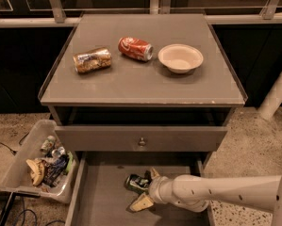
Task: Pick green can from middle drawer and place on counter
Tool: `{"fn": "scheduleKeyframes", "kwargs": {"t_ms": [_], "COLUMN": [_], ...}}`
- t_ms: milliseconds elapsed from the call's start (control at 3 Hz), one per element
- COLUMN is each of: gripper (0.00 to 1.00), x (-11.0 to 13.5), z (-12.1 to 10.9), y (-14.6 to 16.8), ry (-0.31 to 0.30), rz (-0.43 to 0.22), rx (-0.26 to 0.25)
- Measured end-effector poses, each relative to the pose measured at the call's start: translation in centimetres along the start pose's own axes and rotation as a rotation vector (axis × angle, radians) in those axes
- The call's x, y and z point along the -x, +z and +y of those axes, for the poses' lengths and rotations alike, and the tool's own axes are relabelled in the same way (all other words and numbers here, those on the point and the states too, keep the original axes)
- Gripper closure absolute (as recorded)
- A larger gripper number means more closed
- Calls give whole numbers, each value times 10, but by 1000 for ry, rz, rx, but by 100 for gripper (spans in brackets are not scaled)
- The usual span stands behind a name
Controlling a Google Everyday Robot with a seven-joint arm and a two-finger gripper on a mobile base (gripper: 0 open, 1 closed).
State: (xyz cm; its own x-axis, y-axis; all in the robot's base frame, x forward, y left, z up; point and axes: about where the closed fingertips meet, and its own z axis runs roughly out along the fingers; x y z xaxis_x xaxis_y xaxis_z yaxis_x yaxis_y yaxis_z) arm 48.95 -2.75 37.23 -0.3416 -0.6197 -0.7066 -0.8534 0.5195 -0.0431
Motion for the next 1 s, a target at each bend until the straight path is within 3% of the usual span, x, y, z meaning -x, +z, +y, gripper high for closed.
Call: {"fn": "scheduleKeyframes", "kwargs": {"t_ms": [333,1000], "gripper": [22,68], "x": [0,0], "z": [0,0], "y": [0,0], "ry": [0,0], "rz": [0,0], "rx": [0,0]}}
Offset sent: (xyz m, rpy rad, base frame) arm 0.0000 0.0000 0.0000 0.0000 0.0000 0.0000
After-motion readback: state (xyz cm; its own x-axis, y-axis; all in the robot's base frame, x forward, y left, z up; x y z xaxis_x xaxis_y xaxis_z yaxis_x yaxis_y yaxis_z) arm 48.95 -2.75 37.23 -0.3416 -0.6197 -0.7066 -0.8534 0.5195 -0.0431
